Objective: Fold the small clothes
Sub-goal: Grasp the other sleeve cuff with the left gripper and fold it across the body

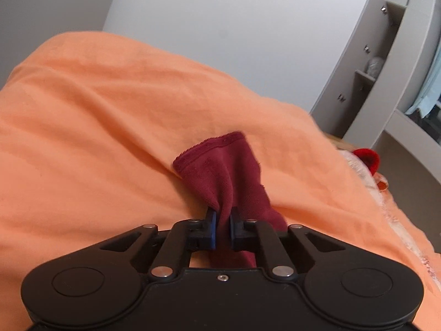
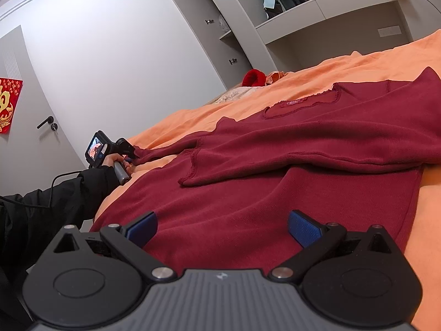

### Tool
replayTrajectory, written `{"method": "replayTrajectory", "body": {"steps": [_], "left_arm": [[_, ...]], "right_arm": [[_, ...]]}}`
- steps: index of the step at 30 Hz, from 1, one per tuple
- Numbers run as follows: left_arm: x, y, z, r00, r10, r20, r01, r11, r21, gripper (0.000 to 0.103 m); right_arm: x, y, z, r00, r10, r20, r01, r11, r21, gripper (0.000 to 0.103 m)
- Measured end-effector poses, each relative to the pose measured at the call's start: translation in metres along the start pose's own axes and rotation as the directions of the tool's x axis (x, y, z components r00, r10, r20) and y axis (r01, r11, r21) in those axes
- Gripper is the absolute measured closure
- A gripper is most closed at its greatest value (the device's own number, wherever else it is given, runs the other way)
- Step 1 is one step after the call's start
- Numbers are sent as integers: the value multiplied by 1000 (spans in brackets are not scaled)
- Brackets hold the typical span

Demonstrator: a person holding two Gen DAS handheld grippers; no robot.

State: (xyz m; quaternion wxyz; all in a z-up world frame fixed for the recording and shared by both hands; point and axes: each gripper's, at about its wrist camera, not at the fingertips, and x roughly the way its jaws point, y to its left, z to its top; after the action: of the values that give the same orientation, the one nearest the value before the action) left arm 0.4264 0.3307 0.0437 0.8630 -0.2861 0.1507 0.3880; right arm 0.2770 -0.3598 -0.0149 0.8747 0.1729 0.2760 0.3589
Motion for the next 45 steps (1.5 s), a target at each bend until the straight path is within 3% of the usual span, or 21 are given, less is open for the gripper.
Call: {"method": "replayTrajectory", "body": {"steps": [5,8,14,21,25,29,32,34,39,43,45], "left_arm": [[-30,-11,5,993,-93,76,90,995,46,95],[-57,-22,11,979,-172,110,162,983,90,95],[-125,-62,20,917,-374,137,342,916,211,95],[-219,-116,1,798,-587,136,477,753,453,95],[-273,-148,-26,727,-682,80,537,637,554,95],[-319,-176,-62,676,-736,28,571,548,612,95],[-349,-190,-97,629,-777,-13,593,469,655,94],[-366,-198,-123,609,-792,-55,598,412,687,94],[-382,-203,-198,584,-794,-171,590,270,761,94],[-379,-186,-244,565,-784,-255,607,186,773,94],[-378,-174,-263,560,-777,-288,620,162,768,93]], "right_arm": [[0,1,0,1000,-7,-1,7,1000,-8,0],[0,3,0,1000,-13,-1,13,1000,-13,0],[-8,5,3,1000,-20,4,20,1000,6,0],[-30,1,11,995,-45,86,41,998,51,0],[-43,-3,18,989,-47,140,33,995,98,0],[-55,-8,24,979,-67,192,41,990,136,0],[-63,-12,28,971,-79,225,44,987,156,0],[-66,-16,29,967,-86,239,45,984,175,0],[-73,-22,29,960,-108,260,55,978,201,0],[-74,-25,30,956,-121,269,64,976,210,0],[-73,-26,29,955,-125,268,67,974,214,0]]}}
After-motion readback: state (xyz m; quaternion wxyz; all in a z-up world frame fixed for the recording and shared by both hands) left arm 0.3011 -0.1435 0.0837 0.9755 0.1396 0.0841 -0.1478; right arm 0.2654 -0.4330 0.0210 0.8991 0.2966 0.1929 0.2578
